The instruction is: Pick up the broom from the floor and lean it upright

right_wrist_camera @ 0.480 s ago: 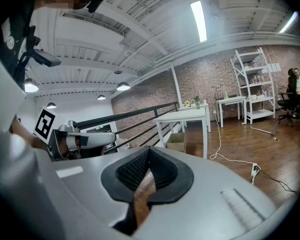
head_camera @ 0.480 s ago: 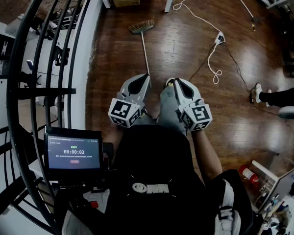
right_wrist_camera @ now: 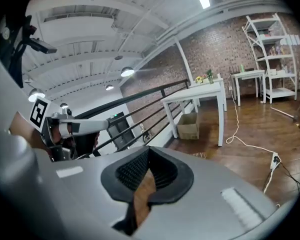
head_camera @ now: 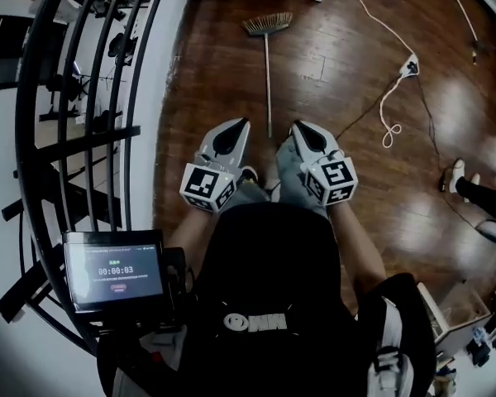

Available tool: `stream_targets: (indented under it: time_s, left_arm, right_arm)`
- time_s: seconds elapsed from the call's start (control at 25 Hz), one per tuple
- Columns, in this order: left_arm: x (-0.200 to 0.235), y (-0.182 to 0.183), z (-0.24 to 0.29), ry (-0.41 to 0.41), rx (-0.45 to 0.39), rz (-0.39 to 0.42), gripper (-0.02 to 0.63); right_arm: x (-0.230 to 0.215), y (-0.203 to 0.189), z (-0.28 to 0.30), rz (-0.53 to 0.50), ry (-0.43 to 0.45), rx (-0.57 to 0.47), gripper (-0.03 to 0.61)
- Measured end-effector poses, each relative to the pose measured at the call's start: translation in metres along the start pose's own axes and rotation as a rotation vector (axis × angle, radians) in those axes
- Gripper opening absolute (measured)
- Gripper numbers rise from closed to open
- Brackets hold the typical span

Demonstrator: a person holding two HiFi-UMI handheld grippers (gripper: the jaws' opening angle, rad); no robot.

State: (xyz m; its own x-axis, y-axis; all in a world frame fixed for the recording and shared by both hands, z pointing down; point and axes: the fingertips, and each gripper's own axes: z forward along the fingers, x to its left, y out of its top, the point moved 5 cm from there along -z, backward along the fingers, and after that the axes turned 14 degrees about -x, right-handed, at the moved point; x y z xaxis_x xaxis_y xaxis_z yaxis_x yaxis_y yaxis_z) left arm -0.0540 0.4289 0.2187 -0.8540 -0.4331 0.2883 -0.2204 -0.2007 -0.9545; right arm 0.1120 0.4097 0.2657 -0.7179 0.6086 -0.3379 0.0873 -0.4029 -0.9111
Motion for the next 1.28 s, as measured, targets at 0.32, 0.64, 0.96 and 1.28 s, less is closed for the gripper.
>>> stream_targets:
  time_s: [0.32, 0.64, 0.96, 1.28]
  left_arm:
    - [0.049, -0.028, 0.053, 0.225, 0.072, -0.003, 0.018]
    - [0.124, -0.135, 0.055, 0.324, 0.152, -0.077, 0.018]
    - [0.163, -0.291, 0.046, 0.347, 0.302, -0.14, 0.018]
    - [0.194, -0.368, 0.031, 0.443, 0.3, -0.188, 0.018]
  right_arm:
    - [-0.087, -0.093, 0.084, 0.16, 0.062, 0.37, 0.113]
    - [-0.158, -0.288, 0.154, 0.26, -0.122, 0.715, 0.172]
    - [-0.187, -0.472, 0.161, 0.354, -0.237, 0.909, 0.189]
    - [-0.205, -0.606, 0.195, 0.268, -0.202, 0.99, 0.189]
